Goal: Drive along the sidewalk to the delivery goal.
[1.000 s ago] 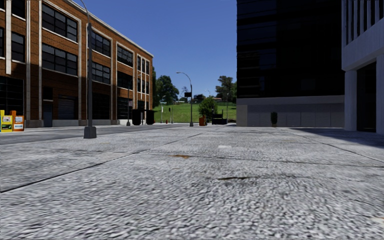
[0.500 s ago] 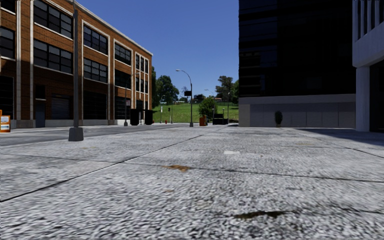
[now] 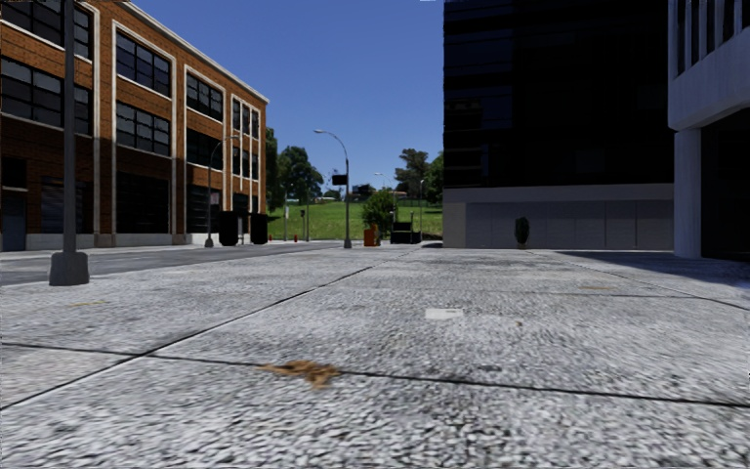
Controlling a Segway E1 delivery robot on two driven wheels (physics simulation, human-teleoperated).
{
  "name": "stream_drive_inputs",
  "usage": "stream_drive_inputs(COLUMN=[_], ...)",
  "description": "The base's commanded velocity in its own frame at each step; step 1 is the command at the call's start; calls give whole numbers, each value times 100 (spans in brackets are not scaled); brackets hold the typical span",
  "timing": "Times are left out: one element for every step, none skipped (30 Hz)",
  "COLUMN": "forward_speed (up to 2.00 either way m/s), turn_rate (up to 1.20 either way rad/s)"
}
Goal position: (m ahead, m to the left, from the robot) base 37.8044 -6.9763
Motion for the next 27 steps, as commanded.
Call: stream_drive_inputs(forward_speed=[200,200,200,200,200,200,200,200,200,200,200,200,200,200,200,200,200,200,200,200,200,200,200,200,200,200,200], turn_rate=[-58,-58,-58,-58,-51,-39,-15,-15,0,0,0,0,0,0,0,0,0,0,0,0,0,0,0,0,0,0,0])
